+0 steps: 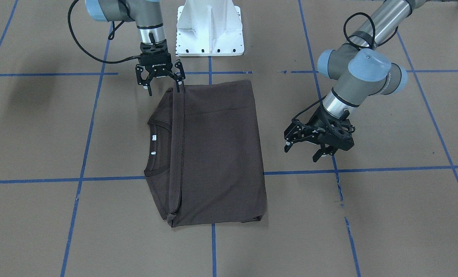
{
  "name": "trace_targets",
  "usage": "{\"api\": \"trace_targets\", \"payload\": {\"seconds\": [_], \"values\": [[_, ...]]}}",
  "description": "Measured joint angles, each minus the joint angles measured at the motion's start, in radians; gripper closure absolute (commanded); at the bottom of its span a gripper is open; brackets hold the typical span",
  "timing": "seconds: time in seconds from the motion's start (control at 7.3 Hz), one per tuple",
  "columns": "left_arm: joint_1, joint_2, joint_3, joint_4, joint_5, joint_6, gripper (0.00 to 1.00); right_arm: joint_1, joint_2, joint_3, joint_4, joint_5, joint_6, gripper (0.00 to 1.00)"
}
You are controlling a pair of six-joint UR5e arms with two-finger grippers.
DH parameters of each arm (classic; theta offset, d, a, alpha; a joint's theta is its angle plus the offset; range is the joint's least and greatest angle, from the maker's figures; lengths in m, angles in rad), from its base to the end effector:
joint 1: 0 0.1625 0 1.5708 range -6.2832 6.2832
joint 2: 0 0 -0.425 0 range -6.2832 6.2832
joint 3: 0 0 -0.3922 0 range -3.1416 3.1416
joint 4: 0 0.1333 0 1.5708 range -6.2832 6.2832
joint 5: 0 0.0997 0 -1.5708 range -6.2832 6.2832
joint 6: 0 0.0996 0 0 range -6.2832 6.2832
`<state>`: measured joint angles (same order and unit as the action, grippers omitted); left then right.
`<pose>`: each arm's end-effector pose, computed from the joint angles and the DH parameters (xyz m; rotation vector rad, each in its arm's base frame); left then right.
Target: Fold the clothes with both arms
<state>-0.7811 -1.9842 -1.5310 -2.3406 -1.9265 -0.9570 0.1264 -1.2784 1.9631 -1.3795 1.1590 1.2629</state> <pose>0.4008 -0.5362 0.3565 0.4832 1.0677 0.0556 -0.5340 -0.2424 0.3033 0.5611 -0.7589 0.0125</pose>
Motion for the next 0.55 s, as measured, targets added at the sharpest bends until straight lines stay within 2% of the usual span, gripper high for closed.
{"api": "trace_targets", "payload": {"seconds": [0.14,0.55], "values": [[0.001,0.001,0.000,0.000,0.002,0.000,0.00,-0.044,0.005,-0.003,-0.004,-0.040,-0.027,0.44],[0.002,0.004,0.000,0.000,0.003,0.000,0.00,-0.132,0.008,-0.010,-0.006,-0.127,-0.094,0.45]]}}
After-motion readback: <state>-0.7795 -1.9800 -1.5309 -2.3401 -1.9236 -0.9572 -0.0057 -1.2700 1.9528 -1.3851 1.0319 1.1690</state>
